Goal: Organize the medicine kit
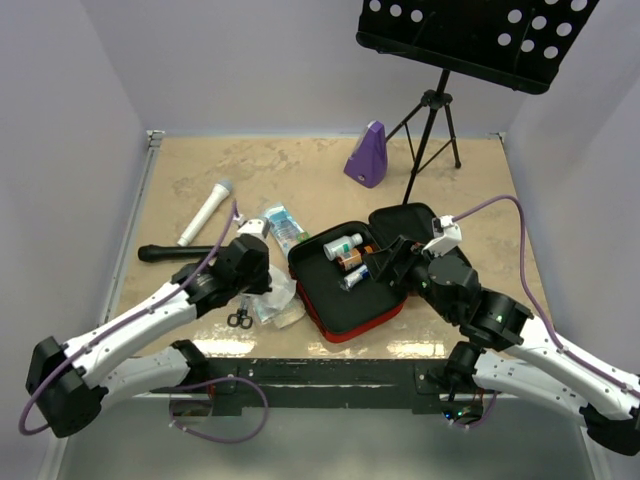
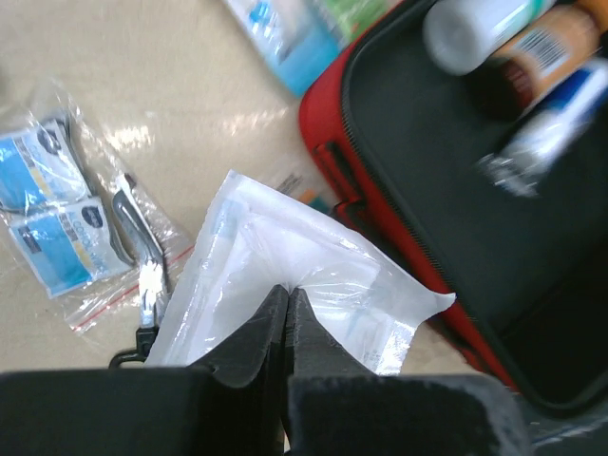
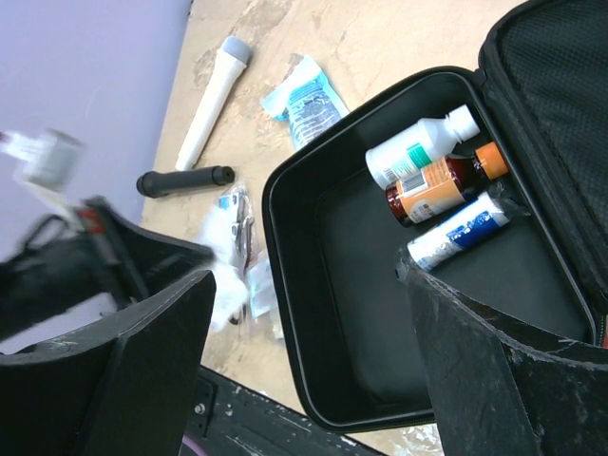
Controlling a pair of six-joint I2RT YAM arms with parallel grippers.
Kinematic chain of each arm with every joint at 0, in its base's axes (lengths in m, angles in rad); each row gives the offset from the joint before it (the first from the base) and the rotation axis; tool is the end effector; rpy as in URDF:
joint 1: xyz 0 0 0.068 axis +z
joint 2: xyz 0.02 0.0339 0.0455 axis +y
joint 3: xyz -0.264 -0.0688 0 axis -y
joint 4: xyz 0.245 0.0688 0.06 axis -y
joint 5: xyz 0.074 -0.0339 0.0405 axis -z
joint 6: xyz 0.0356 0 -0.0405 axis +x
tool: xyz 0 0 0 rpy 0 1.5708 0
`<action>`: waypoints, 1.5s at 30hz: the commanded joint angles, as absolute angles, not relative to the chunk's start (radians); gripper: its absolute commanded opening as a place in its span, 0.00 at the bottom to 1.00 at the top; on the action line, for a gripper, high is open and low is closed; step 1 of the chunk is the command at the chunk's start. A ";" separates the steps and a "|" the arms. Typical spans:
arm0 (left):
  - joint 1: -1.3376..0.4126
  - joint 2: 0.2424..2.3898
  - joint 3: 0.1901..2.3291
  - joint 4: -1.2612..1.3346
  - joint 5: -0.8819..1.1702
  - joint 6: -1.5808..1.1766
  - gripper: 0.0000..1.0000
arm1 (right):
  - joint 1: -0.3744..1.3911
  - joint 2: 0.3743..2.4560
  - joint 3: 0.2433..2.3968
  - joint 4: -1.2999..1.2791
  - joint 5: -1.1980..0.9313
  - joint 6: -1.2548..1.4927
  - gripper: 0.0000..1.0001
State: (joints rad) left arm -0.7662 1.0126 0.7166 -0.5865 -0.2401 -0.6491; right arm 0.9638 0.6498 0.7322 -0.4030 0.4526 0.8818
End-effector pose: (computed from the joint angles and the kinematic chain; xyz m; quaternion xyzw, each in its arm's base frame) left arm 0.1507 -0.1333 0.2395 0.0144 0.9354 -0.1321 0.3278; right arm 0.0981 0.1140 0.3198 0.0988 0.7949 0.3448 0.4893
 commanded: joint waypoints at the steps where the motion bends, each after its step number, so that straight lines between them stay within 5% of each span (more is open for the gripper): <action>1: -0.770 0.921 0.845 -0.608 -0.265 -0.733 0.00 | 0.966 0.655 0.756 -0.371 0.460 0.874 0.86; 8: -0.790 0.963 0.802 -0.298 -0.181 -1.001 0.00 | 0.966 0.664 0.744 -0.348 0.468 0.894 0.87; 23: -1.052 1.434 0.888 0.027 -0.310 -1.376 0.00 | 0.966 0.623 0.756 -0.400 0.500 0.927 0.87; 33: -1.098 1.657 1.043 -0.153 -0.386 -1.565 0.00 | 0.968 0.615 0.747 -0.420 0.492 0.927 0.87; 40: -1.131 1.723 1.049 -0.158 -0.353 -1.626 0.10 | 0.966 0.594 0.726 -0.411 0.486 0.934 0.87; 45: -1.131 1.724 1.048 -0.155 -0.344 -1.597 0.32 | 0.966 0.592 0.723 -0.413 0.485 0.934 0.87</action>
State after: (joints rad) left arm -1.1290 1.7252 1.0122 -0.1535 -0.3405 -1.5879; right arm 0.9638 0.5999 0.7280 -0.4133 0.4786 0.9234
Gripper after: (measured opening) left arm 0.248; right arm 0.869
